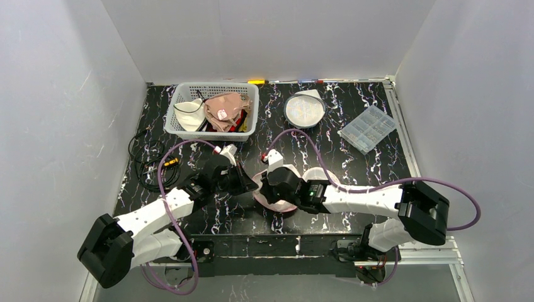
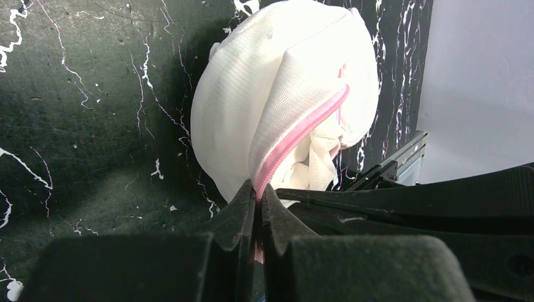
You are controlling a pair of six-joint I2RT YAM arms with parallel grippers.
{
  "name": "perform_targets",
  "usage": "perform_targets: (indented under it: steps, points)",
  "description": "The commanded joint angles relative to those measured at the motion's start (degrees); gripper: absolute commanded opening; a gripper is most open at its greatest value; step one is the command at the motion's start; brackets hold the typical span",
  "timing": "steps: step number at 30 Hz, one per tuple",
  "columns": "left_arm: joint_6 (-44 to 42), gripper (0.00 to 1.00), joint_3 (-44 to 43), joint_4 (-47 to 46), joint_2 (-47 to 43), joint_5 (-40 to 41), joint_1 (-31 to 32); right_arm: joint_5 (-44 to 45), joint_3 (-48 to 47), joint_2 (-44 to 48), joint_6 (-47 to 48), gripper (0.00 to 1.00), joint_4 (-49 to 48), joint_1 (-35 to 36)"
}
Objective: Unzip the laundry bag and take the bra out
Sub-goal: Pick up the bra from the laundry bag.
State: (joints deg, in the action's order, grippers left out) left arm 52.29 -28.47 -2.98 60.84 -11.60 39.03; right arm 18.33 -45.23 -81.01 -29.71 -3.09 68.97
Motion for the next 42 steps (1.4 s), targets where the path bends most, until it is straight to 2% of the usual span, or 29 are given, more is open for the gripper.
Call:
perform_targets:
  steps: [1,17,24,26,30,31,33,35,39,42]
  points:
    - [-0.5,0.0,1.24,0.29,-2.14,-0.15,0.2,6.05,0.26,3.04,-0.51,0.01,0.74,0.01]
    - [-3.39,0.0,2.09,-0.21,2.89,1.62,0.25,12.72,7.88,16.63,-3.94,0.01,8.8,-0.13]
    - [-7.61,0.0,1.31,-0.12,6.94,2.29,0.75,15.45,11.46,21.01,-7.36,0.01,7.79,-1.65]
    - [-7.9,0.0,1.1,-0.22,8.26,2.21,0.94,14.85,11.94,21.89,-7.13,0.01,6.67,-1.79]
    - [-7.37,0.0,1.09,-1.06,9.62,2.28,1.39,7.82,11.95,21.69,-4.91,0.01,3.57,-1.79]
    - [-7.23,0.0,1.01,-1.2,9.71,2.32,1.47,6.21,11.54,21.2,-4.51,0.1,2.83,-1.82]
    - [-7.21,0.0,0.68,-1.23,9.7,2.46,1.6,3.48,10.65,20.42,-3.78,0.36,1.81,-1.82]
    - [-7.14,0.0,0.46,-1.24,9.53,2.57,1.7,0.5,9.93,19.22,-2.83,0.58,1.06,-1.8]
    - [-6.93,0.0,0.26,-1.23,9.69,2.43,1.89,-3.21,7.25,16.4,-1.71,0.83,1.98,-1.77]
    - [-6.4,0.0,0.42,-1.24,9.91,2.47,2.1,-4.67,5.91,14.4,-0.92,0.96,2.08,-1.46]
